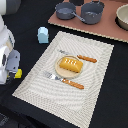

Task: Place the bread, butter, and milk from the table onto the serving area.

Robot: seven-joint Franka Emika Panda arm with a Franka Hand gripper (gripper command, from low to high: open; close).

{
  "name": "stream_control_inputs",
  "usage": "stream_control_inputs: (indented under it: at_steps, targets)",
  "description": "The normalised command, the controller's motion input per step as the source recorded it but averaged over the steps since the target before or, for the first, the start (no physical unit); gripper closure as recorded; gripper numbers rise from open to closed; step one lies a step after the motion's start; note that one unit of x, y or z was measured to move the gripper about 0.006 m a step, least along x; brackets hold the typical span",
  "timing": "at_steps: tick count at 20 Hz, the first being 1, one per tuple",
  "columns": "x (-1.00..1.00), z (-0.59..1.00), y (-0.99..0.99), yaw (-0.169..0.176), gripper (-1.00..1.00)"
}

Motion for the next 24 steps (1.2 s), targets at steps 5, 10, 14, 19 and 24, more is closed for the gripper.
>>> stream_control_inputs:
  at_steps: [5,10,14,19,24]
  targets:
    - [-0.34,-0.37,0.0,0.031,-1.0]
    - [-0.3,-0.22,0.0,0.038,1.0]
    - [-0.22,-0.14,0.0,0.042,1.0]
    - [-0.15,-0.18,0.0,0.043,1.0]
    - [0.32,0.54,-0.02,0.049,1.0]
